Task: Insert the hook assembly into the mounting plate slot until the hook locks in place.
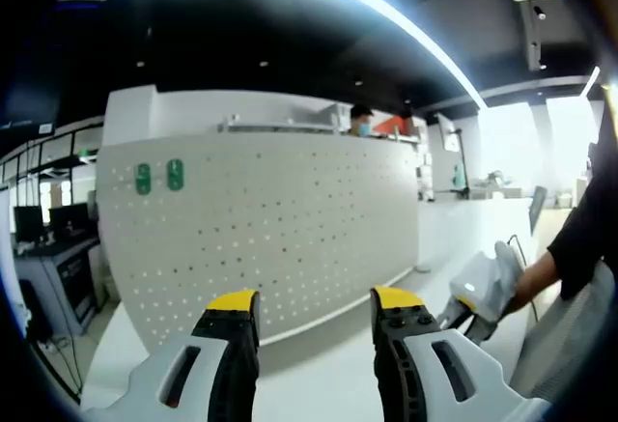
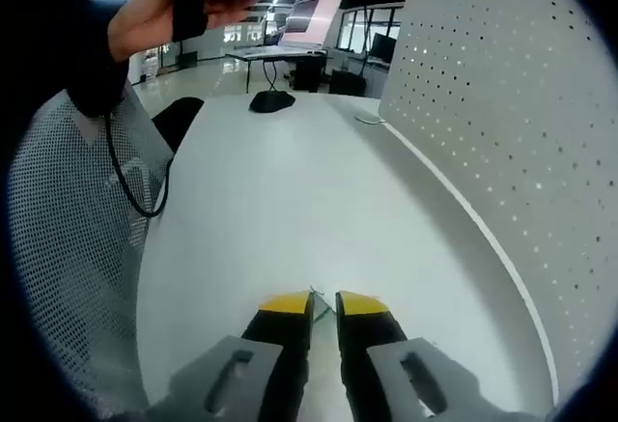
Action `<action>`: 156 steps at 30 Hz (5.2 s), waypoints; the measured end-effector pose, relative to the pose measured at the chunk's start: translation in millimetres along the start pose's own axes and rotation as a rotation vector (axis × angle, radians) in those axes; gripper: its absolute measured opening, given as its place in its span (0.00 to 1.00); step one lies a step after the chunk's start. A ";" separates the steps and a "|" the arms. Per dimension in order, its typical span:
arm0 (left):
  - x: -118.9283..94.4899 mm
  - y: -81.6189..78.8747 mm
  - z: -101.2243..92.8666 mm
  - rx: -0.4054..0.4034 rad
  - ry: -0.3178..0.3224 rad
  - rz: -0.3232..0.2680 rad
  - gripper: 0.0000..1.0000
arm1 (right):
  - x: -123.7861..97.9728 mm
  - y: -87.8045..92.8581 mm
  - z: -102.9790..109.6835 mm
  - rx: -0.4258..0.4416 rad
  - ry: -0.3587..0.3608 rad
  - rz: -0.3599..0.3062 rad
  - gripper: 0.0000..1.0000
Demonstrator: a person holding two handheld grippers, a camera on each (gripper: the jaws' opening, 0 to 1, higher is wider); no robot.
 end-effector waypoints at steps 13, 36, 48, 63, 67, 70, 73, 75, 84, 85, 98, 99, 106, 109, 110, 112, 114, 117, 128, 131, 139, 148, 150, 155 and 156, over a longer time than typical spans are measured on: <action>0.4 0.6 -1.1 0.001 0.005 0.002 0.47 | -0.2 3.6 -1.7 -0.001 0.004 0.016 0.02; 1.4 1.8 -4.8 0.006 0.019 0.009 0.46 | -14.9 -6.6 -21.4 0.056 0.070 -0.045 0.00; 1.9 1.7 -6.7 0.011 0.026 0.010 0.45 | -34.5 -25.0 -43.5 0.155 0.144 -0.139 0.00; 3.6 1.5 -16.0 0.019 0.058 0.013 0.44 | -61.4 -64.6 -68.9 0.205 0.247 -0.227 0.00; 3.7 1.2 -16.7 0.019 0.063 0.012 0.44 | -67.2 -79.1 -71.2 0.227 0.250 -0.260 0.00; 3.9 0.6 -18.1 0.022 0.068 0.010 0.44 | -71.2 -91.4 -71.4 0.225 0.254 -0.277 0.00; 3.9 0.3 -18.7 0.023 0.071 0.009 0.44 | -74.7 -100.8 -70.4 0.226 0.252 -0.293 0.00; 4.0 0.1 -19.3 0.025 0.073 0.009 0.43 | -78.1 -109.2 -70.0 0.224 0.251 -0.311 0.00; 4.8 -0.1 -24.4 0.033 0.091 0.011 0.42 | -91.1 -140.8 -63.8 0.244 0.230 -0.382 0.00; 4.8 -0.2 -24.8 0.034 0.092 0.011 0.42 | -92.1 -143.3 -63.0 0.243 0.228 -0.386 0.00; 3.4 -2.6 -25.2 0.067 0.089 -0.001 0.32 | -95.1 -170.5 -43.8 0.236 0.179 -0.432 0.00; 3.4 -2.6 -25.3 0.067 0.090 -0.001 0.31 | -94.5 -171.3 -42.6 0.235 0.176 -0.433 0.00; 3.3 -3.6 -26.2 0.092 0.092 -0.006 0.26 | -90.6 -177.9 -32.3 0.233 0.146 -0.439 0.00; 2.7 -4.0 -24.6 0.104 0.086 -0.008 0.22 | -89.7 -179.4 -29.7 0.238 0.136 -0.441 0.00; 2.7 -4.3 -24.4 0.104 0.085 -0.010 0.22 | -89.4 -179.9 -29.2 0.240 0.134 -0.442 0.00; 2.5 -3.8 -23.8 0.114 0.082 -0.006 0.20 | -88.8 -181.0 -27.9 0.245 0.127 -0.446 0.00; 2.4 -4.1 -24.0 0.118 0.082 -0.007 0.19 | -88.3 -182.2 -26.3 0.249 0.121 -0.448 0.00; 2.2 -5.0 -23.9 0.130 0.079 -0.009 0.17 | -87.4 -183.8 -24.2 0.255 0.112 -0.451 0.00; 2.1 -4.3 -24.1 0.158 0.079 -0.004 0.13 | -86.2 -187.2 -17.5 0.266 0.090 -0.459 0.00; 2.0 -4.6 -23.8 0.163 0.079 -0.006 0.12 | -85.1 -187.5 -16.3 0.265 0.086 -0.458 0.00; 2.5 -3.9 -24.7 0.177 0.084 -0.005 0.08 | -83.6 -189.1 -14.6 0.265 0.079 -0.459 0.00; 2.9 -4.0 -25.7 0.186 0.089 -0.006 0.05 | -84.0 -189.3 -13.6 0.267 0.078 -0.461 0.00; 2.7 -4.5 -25.5 0.182 0.087 -0.009 0.05 | -84.4 -189.5 -13.4 0.269 0.078 -0.463 0.00; 2.3 -5.3 -24.3 0.175 0.082 -0.016 0.04 | -85.0 -190.6 -12.9 0.271 0.077 -0.467 0.00; 2.3 -5.3 -24.4 0.175 0.082 -0.016 0.04 | -85.0 -190.6 -12.9 0.271 0.076 -0.467 0.00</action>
Point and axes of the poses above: the point that each gripper's makers call its tool centre point, and the gripper's own axes: x roughly forward along the fingers, z roughly to its left, y roughly out of its underside, the point moved 2 cm from there along -x, roughly backward along the fingers, and after that the axes turned 4 degrees about x, right-handed, at the moved point
